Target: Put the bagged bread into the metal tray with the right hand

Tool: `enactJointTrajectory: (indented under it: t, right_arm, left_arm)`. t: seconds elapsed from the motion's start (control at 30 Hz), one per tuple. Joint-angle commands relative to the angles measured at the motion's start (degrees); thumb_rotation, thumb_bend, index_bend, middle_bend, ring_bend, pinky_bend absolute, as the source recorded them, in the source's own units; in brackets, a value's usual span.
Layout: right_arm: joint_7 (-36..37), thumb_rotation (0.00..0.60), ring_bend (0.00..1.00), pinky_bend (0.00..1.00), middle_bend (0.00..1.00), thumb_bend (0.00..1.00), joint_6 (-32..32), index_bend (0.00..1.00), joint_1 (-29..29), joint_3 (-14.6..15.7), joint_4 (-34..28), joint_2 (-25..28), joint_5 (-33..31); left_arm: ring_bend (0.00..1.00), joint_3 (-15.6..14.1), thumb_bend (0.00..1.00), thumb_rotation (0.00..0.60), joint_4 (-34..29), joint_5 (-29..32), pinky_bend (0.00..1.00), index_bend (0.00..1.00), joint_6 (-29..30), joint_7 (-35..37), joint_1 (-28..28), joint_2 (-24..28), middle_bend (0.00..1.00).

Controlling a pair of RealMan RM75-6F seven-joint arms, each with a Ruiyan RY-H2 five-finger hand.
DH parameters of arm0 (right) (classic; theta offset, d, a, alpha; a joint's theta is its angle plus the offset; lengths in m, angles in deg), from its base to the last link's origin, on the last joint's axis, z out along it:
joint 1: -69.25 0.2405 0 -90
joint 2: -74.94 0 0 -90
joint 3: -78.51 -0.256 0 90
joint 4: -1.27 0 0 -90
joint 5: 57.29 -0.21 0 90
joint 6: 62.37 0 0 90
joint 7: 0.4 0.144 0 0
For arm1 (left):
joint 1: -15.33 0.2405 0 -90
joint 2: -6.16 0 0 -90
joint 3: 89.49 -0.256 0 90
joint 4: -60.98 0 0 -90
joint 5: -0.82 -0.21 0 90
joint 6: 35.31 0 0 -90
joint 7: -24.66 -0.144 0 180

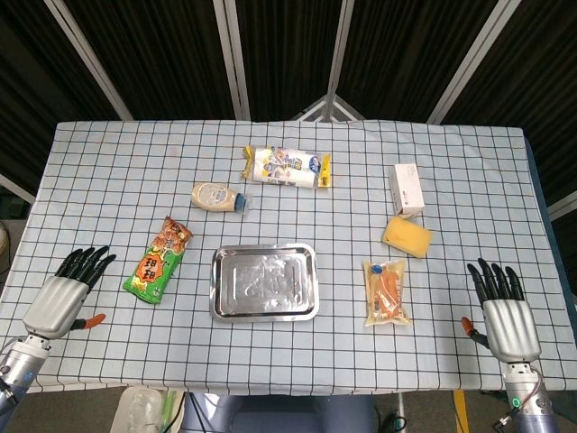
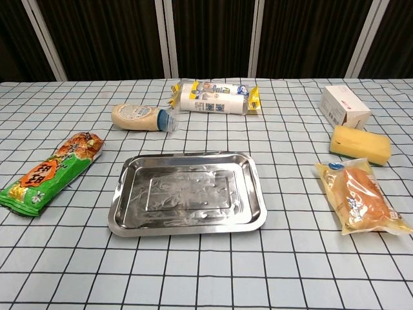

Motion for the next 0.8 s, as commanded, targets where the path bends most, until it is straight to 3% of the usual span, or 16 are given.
enactJointTrajectory:
  t: [0.03, 0.27, 0.37, 0.53, 0.8]
  right_arm:
    - [-0.23, 0.600, 0.00, 0.00, 0.00, 0.33, -0.64, 0.00, 0.19, 0.77, -0.34, -0.01, 0.79]
    - [2.76, 0.600, 0.00, 0.00, 0.00, 0.31, -6.76, 0.00, 2.49, 4.89, -2.40, 0.38, 5.22]
    - [1.53, 0.600, 0.00, 0.00, 0.00, 0.31, -9.46, 0.00, 3.97, 5.27, -2.78, -1.03, 5.73]
    - [-2.64, 0.600, 0.00, 0.00, 0.00, 0.31, -13.11, 0.00, 7.08, 2.74, -2.75, -4.70, 3.64]
    - [-8.74, 0.600, 0.00, 0.00, 0.00, 0.31, -21.09, 0.00, 12.88, -2.53, -0.02, -10.54, -5.90]
  left_arm:
    - [0.00, -0.14, 0.04, 0.600, -0.22, -0.27, 0.00, 0.00, 0.34, -0.09, 0.16, 0.08, 0.00]
    - [0.00, -0.30, 0.04, 0.600, -0.88, -0.82, 0.00, 0.00, 1.21, -0.24, 0.52, 0.29, 0.00]
    - [0.00, -0.18, 0.04, 0.600, -0.91, -0.71, 0.00, 0.00, 1.05, -0.27, 0.41, 0.25, 0.00]
    - [0.00, 0.07, 0.04, 0.600, -0.49, -0.06, 0.00, 0.00, 0.13, 0.32, 0.01, 0.28, 0.00]
    - [0.00, 0.31, 0.04, 0.600, -0.23, -0.18, 0.00, 0.00, 1.06, 2.33, 0.23, 1.00, 0.00]
